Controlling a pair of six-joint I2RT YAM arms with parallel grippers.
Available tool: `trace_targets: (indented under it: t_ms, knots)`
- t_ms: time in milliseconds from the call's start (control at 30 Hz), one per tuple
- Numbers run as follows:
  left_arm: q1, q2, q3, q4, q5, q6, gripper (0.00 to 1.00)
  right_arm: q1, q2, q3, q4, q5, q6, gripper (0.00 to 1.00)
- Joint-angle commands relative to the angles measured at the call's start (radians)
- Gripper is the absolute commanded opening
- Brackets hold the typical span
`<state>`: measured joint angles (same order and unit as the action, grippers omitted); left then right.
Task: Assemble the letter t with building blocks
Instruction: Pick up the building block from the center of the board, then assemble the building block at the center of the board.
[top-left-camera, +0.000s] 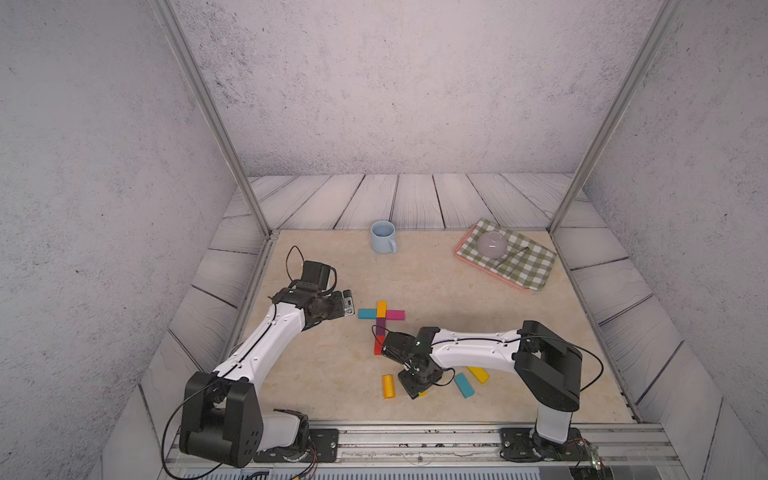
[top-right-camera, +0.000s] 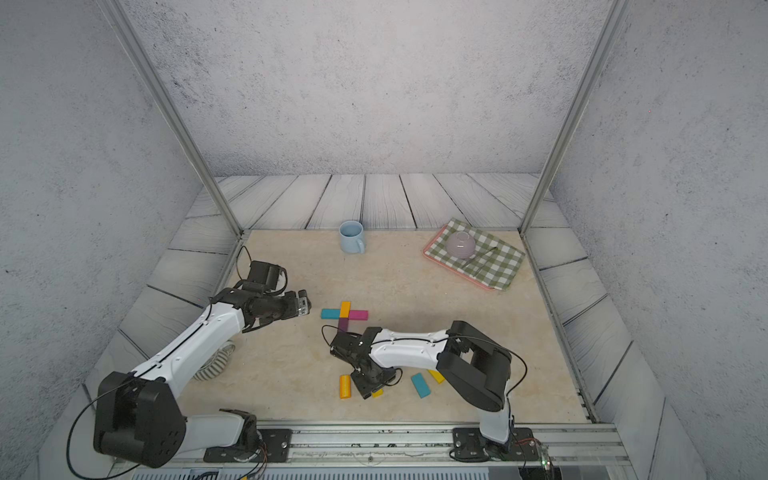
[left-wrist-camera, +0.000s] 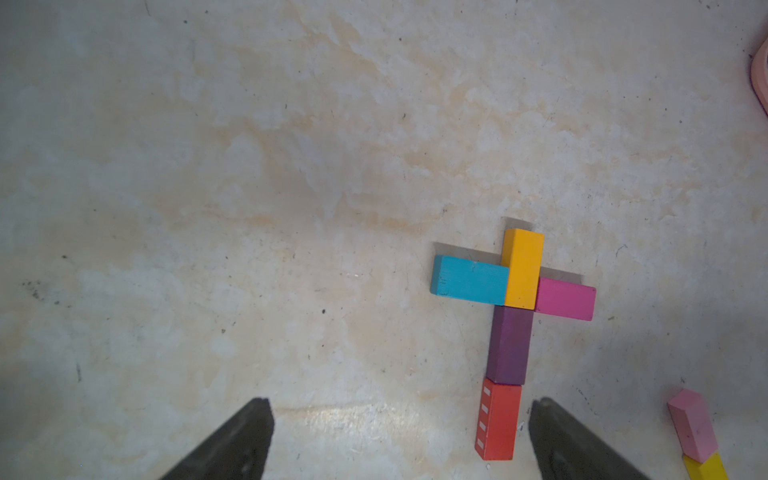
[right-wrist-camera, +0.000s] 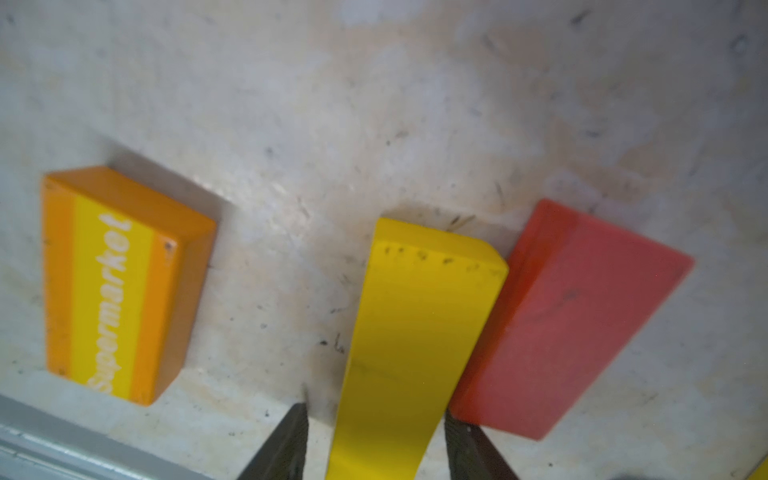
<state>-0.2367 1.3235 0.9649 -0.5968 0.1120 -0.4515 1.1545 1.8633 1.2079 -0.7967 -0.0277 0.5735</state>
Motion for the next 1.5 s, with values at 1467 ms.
trace_targets:
  t_ms: [1467]
  knots:
    - [0.072, -0.023, -0.01, 0.032, 0.035, -0.037, 0.99, -0.216, 0.143, 0.31, -0.094, 0.063, -1.187, 0.24]
